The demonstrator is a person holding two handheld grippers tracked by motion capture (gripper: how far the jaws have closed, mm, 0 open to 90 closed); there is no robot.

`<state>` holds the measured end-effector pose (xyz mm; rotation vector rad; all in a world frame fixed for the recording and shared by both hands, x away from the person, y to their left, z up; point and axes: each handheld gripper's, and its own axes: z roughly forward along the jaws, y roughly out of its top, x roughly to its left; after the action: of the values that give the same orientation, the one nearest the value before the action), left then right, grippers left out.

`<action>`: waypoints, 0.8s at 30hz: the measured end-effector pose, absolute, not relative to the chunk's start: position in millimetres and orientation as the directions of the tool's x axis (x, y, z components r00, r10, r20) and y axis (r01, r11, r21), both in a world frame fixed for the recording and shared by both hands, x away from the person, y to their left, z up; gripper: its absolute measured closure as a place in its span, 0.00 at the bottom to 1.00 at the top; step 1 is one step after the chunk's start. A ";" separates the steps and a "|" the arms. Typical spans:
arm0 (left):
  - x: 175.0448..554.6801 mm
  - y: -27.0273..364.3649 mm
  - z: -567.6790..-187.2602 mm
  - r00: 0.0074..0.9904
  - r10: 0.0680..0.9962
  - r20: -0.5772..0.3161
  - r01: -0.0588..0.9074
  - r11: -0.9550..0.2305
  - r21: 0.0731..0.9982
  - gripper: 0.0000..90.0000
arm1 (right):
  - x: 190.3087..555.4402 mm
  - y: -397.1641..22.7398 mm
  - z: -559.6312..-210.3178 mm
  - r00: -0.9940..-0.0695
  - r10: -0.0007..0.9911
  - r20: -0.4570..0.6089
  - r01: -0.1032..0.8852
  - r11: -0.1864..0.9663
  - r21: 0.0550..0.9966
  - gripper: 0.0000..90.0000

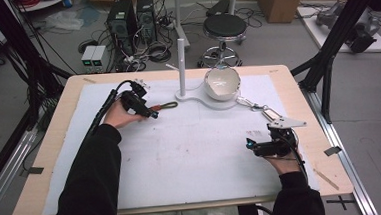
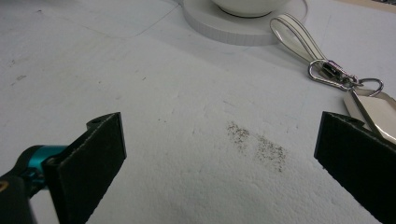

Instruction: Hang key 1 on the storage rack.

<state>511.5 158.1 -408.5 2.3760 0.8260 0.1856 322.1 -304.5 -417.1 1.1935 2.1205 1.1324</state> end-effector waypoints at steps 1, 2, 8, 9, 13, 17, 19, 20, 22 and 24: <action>512.4 157.6 -408.3 0.796 0.602 -0.066 0.518 -0.621 0.588 0.15 | 322.3 -305.0 -416.9 -0.523 0.853 0.002 0.476 0.289 0.831 0.01; 515.0 155.2 -409.3 0.789 0.611 -0.066 0.522 -0.610 0.596 0.16 | 322.1 -305.1 -416.6 -0.521 0.854 0.002 0.476 0.288 0.831 0.01; 526.6 147.1 -411.6 0.783 0.617 -0.082 0.547 -0.619 0.564 0.20 | 322.6 -306.2 -416.7 -0.521 0.854 -0.003 0.473 0.291 0.832 0.01; 527.4 146.6 -412.0 0.781 0.618 -0.085 0.548 -0.615 0.566 0.22 | 322.7 -306.3 -416.7 -0.520 0.854 -0.006 0.471 0.293 0.832 0.01; 531.2 145.8 -415.1 0.776 0.626 -0.075 0.554 -0.621 0.554 0.24 | 322.5 -306.6 -416.5 -0.521 0.854 -0.009 0.469 0.295 0.832 0.01; 533.0 146.8 -417.7 0.768 0.637 -0.071 0.564 -0.620 0.546 0.31 | 321.8 -308.0 -416.4 -0.518 0.855 -0.012 0.467 0.295 0.834 0.01; 533.6 147.3 -418.9 0.765 0.641 -0.068 0.568 -0.620 0.541 0.33 | 321.4 -308.1 -416.2 -0.516 0.857 -0.009 0.469 0.291 0.834 0.01; 533.7 147.4 -419.6 0.765 0.640 -0.070 0.569 -0.621 0.539 0.34 | 321.3 -308.4 -416.0 -0.516 0.856 -0.010 0.468 0.292 0.834 0.01; 533.1 146.3 -420.3 0.770 0.635 -0.066 0.564 -0.629 0.535 0.41 | 320.8 -309.2 -415.8 -0.512 0.859 -0.014 0.468 0.292 0.834 0.01; 532.4 144.9 -421.4 0.772 0.633 -0.059 0.561 -0.636 0.530 0.43 | 320.7 -309.3 -415.8 -0.512 0.859 -0.012 0.468 0.291 0.835 0.01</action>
<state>532.4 144.9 -421.4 2.4310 0.8921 0.1786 320.7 -309.3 -415.8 1.1842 2.1007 1.1215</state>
